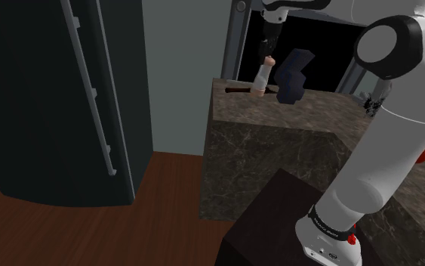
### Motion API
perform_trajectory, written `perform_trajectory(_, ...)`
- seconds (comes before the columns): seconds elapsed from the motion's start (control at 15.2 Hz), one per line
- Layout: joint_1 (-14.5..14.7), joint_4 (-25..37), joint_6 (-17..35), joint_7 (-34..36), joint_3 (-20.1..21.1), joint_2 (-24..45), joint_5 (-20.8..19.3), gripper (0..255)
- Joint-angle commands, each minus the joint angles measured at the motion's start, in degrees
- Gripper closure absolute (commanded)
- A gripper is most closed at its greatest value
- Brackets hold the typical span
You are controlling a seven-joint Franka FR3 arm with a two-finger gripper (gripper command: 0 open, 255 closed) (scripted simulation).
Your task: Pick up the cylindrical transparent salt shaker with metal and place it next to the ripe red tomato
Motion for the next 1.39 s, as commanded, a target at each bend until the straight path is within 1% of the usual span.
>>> perform_trajectory(0.0,-0.06,2.62,-1.91,-0.23,-0.01,0.77,0.3,255)
perform_trajectory(0.59,-1.02,14.66,-10.24,-1.93,-0.48,4.61,1.9,255)
perform_trajectory(0.66,-1.09,15.21,-10.6,-2.01,-0.5,4.81,1.99,255)
perform_trajectory(0.99,-0.17,2.94,-9.45,-1.99,-0.4,-7.19,-2.65,255)
perform_trajectory(1.32,-0.71,-5.6,-10.49,-2.45,0.09,-17.58,-6.51,255)
